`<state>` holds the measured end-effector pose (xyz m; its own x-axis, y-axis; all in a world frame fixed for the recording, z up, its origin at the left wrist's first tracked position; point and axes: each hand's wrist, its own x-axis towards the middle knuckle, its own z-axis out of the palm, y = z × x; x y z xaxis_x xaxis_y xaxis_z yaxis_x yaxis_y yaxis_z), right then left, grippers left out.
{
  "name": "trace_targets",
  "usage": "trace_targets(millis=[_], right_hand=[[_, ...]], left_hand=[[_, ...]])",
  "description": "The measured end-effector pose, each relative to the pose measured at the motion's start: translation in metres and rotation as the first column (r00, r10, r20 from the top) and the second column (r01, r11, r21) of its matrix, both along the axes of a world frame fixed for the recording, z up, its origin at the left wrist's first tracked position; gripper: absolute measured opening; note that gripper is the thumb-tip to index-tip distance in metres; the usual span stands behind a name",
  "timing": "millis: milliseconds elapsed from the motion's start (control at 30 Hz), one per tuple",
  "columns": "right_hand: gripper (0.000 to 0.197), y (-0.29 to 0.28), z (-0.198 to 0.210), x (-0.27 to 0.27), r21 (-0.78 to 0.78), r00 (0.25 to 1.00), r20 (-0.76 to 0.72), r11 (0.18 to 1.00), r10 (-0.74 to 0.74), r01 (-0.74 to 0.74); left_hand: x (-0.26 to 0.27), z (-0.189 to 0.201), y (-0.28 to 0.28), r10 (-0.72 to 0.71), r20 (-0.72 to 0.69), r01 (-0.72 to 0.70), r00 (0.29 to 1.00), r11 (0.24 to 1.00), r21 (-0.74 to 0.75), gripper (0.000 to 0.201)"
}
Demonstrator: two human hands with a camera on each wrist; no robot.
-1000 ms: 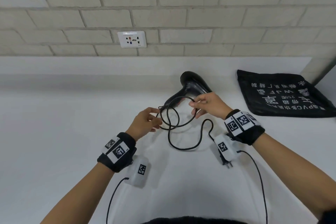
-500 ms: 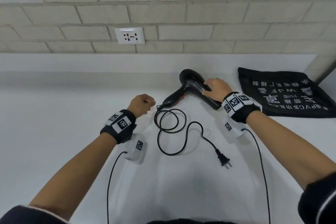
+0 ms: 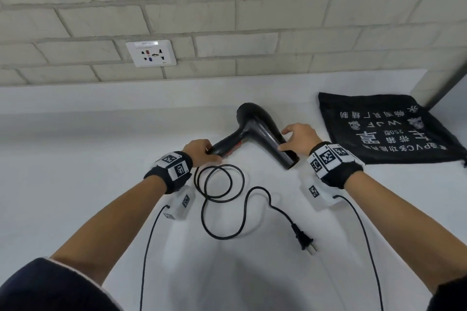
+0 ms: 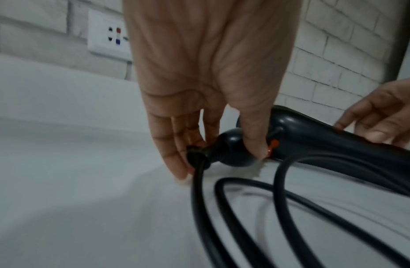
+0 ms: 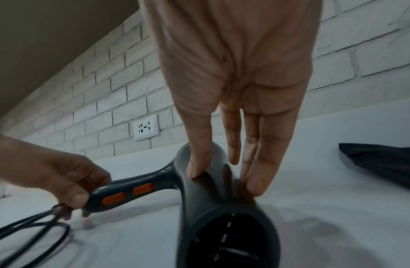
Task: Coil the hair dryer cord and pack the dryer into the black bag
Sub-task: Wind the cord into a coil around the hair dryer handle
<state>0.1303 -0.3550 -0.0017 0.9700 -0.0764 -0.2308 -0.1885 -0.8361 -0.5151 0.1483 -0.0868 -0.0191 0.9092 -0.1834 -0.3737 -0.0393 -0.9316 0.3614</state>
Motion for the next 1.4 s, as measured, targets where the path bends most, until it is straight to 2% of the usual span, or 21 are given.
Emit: trace_targets(millis=[67, 133, 200, 267, 333, 367, 400, 467, 500, 567, 633, 700, 767, 833, 933, 967, 1033, 1067, 1133, 1267, 1400], right_hand=[[0.058, 0.001, -0.002, -0.007, 0.092, 0.998, -0.051, 0.995, -0.021, 0.025], [0.063, 0.005, -0.003, -0.018, 0.217, 0.991, -0.133, 0.975, -0.029, 0.057], [0.067, 0.014, -0.005, -0.032, 0.335, 0.977, -0.213, 0.937, -0.027, 0.099], [0.063, 0.023, -0.005, -0.044, 0.418, 0.946, -0.326, 0.898, 0.005, 0.139], [0.04, 0.033, -0.001, -0.058, 0.394, 0.922, -0.377, 0.916, 0.083, 0.079], [0.027, 0.036, 0.004, -0.065, 0.344, 0.929, -0.355, 0.939, 0.105, 0.025], [0.024, 0.037, 0.011, -0.069, 0.261, 0.954, -0.284, 0.965, 0.098, -0.022], [0.03, 0.038, 0.026, -0.068, 0.103, 0.999, -0.028, 0.995, 0.018, -0.015], [0.033, 0.038, 0.034, -0.065, 0.078, 0.994, 0.111, 0.997, -0.027, 0.018], [0.044, 0.038, 0.051, -0.058, 0.149, 0.957, 0.285, 0.989, -0.058, 0.016], [0.058, 0.041, 0.066, -0.051, 0.256, 0.944, 0.33, 0.963, -0.007, -0.082], [0.058, 0.043, 0.073, -0.047, 0.372, 0.945, 0.322, 0.91, 0.058, -0.182], [0.042, 0.043, 0.073, -0.045, 0.456, 0.941, 0.321, 0.854, 0.106, -0.252], [0.029, 0.042, 0.07, -0.044, 0.484, 0.928, 0.352, 0.824, 0.126, -0.295], [0.026, 0.035, 0.073, -0.042, 0.544, 0.918, 0.38, 0.776, 0.111, -0.319], [0.027, 0.032, 0.074, -0.04, 0.554, 0.919, 0.377, 0.767, 0.117, -0.325], [0.03, 0.027, 0.075, -0.037, 0.54, 0.92, 0.359, 0.769, 0.157, -0.341], [0.03, 0.025, 0.074, -0.037, 0.525, 0.92, 0.349, 0.776, 0.178, -0.35], [0.03, 0.023, 0.075, -0.038, 0.509, 0.919, 0.336, 0.781, 0.207, -0.362], [0.031, 0.023, 0.08, -0.043, 0.508, 0.924, 0.303, 0.781, 0.233, -0.363], [0.028, 0.017, 0.087, -0.05, 0.544, 0.942, 0.192, 0.769, 0.277, -0.337]], left_hand=[[0.008, 0.015, 0.007, -0.029, 0.027, 0.031, 0.999, 0.998, -0.056, 0.043], [0.015, 0.039, 0.013, -0.001, 0.062, 0.013, 0.998, 0.981, -0.193, 0.04], [0.017, 0.068, 0.016, -0.031, 0.117, 0.056, 0.993, 0.974, -0.219, 0.038], [0.021, 0.093, 0.008, -0.129, 0.161, 0.153, 0.979, 0.977, -0.15, 0.038], [0.018, 0.115, -0.005, -0.266, 0.216, 0.267, 0.939, 0.963, 0.028, 0.036], [0.017, 0.124, -0.012, -0.331, 0.23, 0.315, 0.915, 0.943, 0.105, 0.035], [0.014, 0.133, -0.02, -0.395, 0.236, 0.36, 0.888, 0.916, 0.178, 0.035], [0.007, 0.148, -0.036, -0.516, 0.226, 0.439, 0.826, 0.841, 0.316, 0.035], [0.002, 0.154, -0.045, -0.571, 0.22, 0.471, 0.791, 0.797, 0.377, 0.034], [-0.012, 0.164, -0.066, -0.671, 0.212, 0.518, 0.711, 0.703, 0.488, 0.034], [-0.029, 0.167, -0.086, -0.749, 0.223, 0.539, 0.624, 0.619, 0.571, 0.035], [-0.043, 0.164, -0.098, -0.796, 0.259, 0.546, 0.547, 0.574, 0.61, 0.034], [-0.051, 0.161, -0.096, -0.797, 0.315, 0.557, 0.515, 0.591, 0.584, 0.035], [-0.053, 0.16, -0.085, -0.754, 0.432, 0.562, 0.495, 0.657, 0.502, 0.038], [-0.06, 0.155, -0.064, -0.559, 0.739, 0.605, 0.377, 0.753, 0.26, 0.038], [-0.064, 0.151, -0.057, -0.454, 0.809, 0.619, 0.373, 0.771, 0.147, 0.037], [-0.077, 0.138, -0.047, -0.323, 0.81, 0.603, 0.49, 0.796, -0.047, 0.033], [-0.082, 0.128, -0.045, -0.323, 0.754, 0.58, 0.572, 0.81, -0.093, 0.029], [-0.091, 0.102, -0.047, -0.418, 0.576, 0.551, 0.702, 0.831, -0.069, 0.025], [-0.107, 0.045, -0.063, -0.524, 0.251, 0.561, 0.814, 0.822, -0.101, 0.033], [-0.115, 0.025, -0.062, -0.48, -0.009, 0.467, 0.877, 0.859, -0.212, 0.025]])
